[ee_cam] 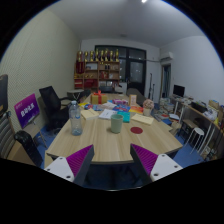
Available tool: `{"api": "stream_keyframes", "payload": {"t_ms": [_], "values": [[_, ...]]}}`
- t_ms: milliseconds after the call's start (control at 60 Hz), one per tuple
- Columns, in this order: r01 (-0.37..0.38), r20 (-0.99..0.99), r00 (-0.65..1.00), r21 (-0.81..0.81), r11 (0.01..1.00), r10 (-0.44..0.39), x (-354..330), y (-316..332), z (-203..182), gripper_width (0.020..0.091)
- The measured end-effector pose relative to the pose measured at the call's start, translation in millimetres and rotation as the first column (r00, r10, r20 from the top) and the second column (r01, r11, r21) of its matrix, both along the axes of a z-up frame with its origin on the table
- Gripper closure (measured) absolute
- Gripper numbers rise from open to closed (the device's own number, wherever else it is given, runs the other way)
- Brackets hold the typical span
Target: Pour water
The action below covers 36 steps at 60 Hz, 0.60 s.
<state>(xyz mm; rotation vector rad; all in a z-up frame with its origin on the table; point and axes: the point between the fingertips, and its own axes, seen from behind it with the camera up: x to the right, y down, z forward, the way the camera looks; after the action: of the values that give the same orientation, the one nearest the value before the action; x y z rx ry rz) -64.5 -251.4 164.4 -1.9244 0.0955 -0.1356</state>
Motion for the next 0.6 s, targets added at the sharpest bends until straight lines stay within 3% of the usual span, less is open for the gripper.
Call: {"api": "stream_keyframes", "payload": {"t_ms": [100, 283, 600], "values": [[0.004, -0.01, 1.0, -0.007, 1.0, -0.004, -40.2, 7.1, 1.9, 0.0284], [-0.055, -0.026, 0.998, 0.005, 0.998, 0.055, -115.7, 53.0, -12.0, 0.0282], [-0.092, -0.02, 0.995, 0.078, 0.993, 0.094, -179.6, 232.9, -48.4, 0.0283]]}}
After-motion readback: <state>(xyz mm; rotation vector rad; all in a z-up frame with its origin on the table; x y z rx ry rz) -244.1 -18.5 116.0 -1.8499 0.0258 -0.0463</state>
